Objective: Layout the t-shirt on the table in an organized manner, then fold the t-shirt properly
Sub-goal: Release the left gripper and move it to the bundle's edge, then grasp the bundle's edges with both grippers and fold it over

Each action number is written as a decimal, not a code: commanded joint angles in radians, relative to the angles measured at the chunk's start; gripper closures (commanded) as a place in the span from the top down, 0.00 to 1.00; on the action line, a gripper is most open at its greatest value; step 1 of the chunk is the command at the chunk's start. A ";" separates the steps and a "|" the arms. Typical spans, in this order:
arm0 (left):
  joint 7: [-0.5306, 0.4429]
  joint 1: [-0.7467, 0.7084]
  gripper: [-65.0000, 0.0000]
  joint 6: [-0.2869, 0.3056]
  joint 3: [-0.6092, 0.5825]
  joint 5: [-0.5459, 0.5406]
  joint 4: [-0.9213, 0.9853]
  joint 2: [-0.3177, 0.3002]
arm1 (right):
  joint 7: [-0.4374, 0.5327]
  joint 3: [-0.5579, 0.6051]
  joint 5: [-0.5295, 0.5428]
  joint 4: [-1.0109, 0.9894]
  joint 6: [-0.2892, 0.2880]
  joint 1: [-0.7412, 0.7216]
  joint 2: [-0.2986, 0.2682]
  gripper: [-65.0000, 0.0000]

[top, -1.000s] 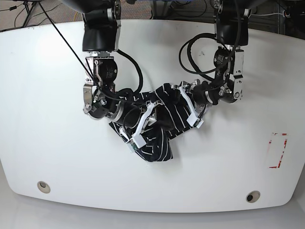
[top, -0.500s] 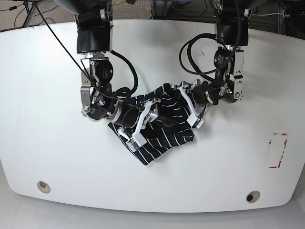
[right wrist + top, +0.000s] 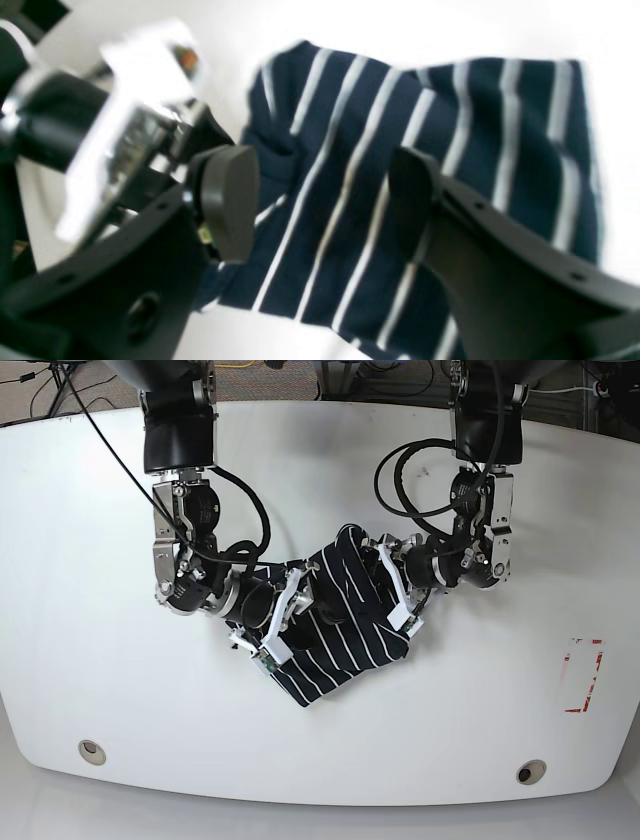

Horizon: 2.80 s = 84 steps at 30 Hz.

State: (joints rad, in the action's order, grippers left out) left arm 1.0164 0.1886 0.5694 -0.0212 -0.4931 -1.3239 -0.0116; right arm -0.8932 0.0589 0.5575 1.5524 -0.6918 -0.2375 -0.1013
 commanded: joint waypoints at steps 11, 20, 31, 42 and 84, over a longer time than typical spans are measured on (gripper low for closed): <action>0.012 0.021 0.60 0.002 0.042 -0.137 -0.179 -0.067 | 0.027 -0.001 0.032 0.029 -0.006 -0.023 -0.054 0.59; 0.049 -0.018 0.60 0.005 0.154 -0.238 -0.280 -0.267 | 0.024 -0.055 0.032 0.030 -0.006 -0.004 -0.054 0.59; 0.048 0.073 0.59 0.005 0.229 -0.289 -0.297 -0.387 | 0.042 -0.061 0.026 0.027 -0.006 -0.010 -0.054 0.59; 0.046 0.150 0.38 0.005 -0.041 -0.100 -0.291 -0.081 | 0.188 -0.057 -0.173 -0.120 -0.006 -0.139 -0.031 0.38; -0.107 0.147 0.22 0.007 -0.176 0.130 0.024 -0.011 | 0.612 -0.239 -0.471 -0.395 -0.006 0.119 -0.091 0.13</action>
State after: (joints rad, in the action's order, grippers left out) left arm 0.9272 0.2817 0.5758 -0.1974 -0.3477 -1.3087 -0.0277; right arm -0.1974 -0.1524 0.1200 1.0729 -0.6998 -0.1623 -0.1799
